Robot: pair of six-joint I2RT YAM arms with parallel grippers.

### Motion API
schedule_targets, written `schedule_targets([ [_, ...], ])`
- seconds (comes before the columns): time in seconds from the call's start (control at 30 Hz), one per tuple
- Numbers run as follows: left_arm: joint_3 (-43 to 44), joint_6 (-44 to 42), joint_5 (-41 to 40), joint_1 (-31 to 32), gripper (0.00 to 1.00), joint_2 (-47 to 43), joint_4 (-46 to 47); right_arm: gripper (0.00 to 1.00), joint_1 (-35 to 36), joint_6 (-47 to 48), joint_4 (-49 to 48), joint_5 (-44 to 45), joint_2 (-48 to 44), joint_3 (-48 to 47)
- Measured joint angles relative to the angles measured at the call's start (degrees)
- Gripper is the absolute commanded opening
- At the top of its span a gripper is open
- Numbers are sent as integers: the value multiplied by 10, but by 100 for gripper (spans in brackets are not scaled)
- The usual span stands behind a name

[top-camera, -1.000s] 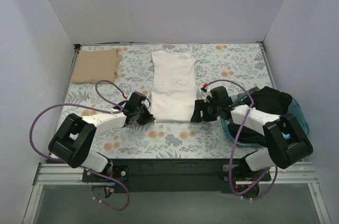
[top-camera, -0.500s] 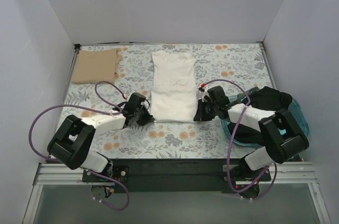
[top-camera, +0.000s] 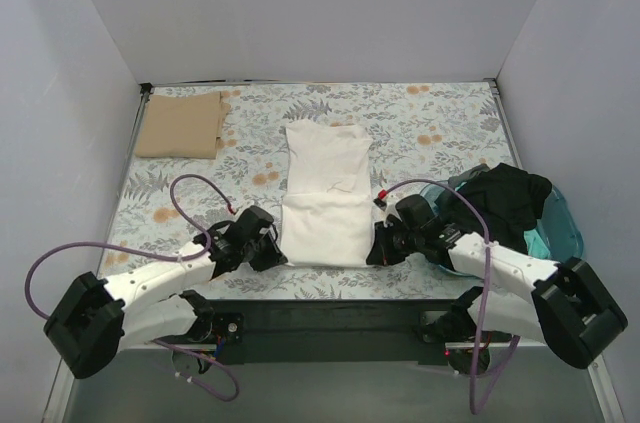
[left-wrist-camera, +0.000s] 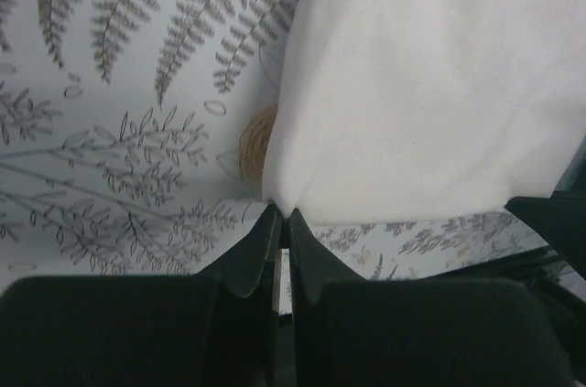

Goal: Fold and stack the t-shirts
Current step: Fold the tshirt

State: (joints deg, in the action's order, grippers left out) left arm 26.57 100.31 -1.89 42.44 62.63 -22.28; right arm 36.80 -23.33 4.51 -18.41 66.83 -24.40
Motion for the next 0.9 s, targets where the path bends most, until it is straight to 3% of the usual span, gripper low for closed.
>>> schedule_targets([
  [0.3, -17, 50, 22, 46, 0, -217, -109, 1, 50, -27, 106, 3, -144, 4],
  [0.4, -13, 52, 20, 46, 0, -240, -113, 1, 51, -26, 129, 10, -155, -14],
  [0.53, 17, 49, -12, 46, 0, -202, -106, 1, 52, -21, 144, 43, -143, -55],
  [0.9, 199, 25, -169, 43, 0, -28, -81, 1, 7, 25, 150, 131, -50, -208],
])
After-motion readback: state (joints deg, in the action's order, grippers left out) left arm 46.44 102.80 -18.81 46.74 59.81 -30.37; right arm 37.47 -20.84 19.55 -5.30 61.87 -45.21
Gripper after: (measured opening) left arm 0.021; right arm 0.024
